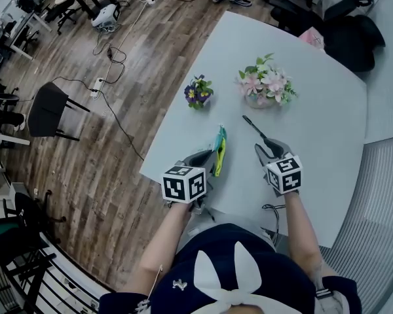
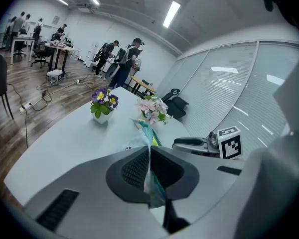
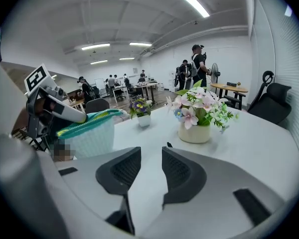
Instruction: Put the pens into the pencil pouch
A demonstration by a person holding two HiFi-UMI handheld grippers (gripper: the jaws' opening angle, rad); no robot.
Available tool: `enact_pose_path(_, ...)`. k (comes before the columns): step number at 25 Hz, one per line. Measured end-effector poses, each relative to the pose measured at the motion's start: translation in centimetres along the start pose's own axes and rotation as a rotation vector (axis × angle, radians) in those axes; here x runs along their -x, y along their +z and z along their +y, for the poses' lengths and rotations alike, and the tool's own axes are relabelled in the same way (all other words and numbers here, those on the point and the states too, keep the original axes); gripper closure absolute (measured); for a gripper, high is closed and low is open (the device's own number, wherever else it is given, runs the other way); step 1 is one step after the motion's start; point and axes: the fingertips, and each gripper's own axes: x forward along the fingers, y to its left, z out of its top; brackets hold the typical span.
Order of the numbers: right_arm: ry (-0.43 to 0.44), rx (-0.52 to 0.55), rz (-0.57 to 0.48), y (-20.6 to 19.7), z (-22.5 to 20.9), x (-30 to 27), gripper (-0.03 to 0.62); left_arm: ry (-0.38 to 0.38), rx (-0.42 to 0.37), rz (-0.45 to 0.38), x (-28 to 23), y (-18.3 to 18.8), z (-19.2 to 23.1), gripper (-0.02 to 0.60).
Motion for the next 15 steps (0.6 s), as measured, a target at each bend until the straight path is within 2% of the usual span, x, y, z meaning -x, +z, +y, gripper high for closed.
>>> enact_pose_path(15,-0.089,0.018,0.166,-5.5,-4.9,-4.0,0.461,-0.029,0.02,0.007,-0.8,0.7,0.1,0.551)
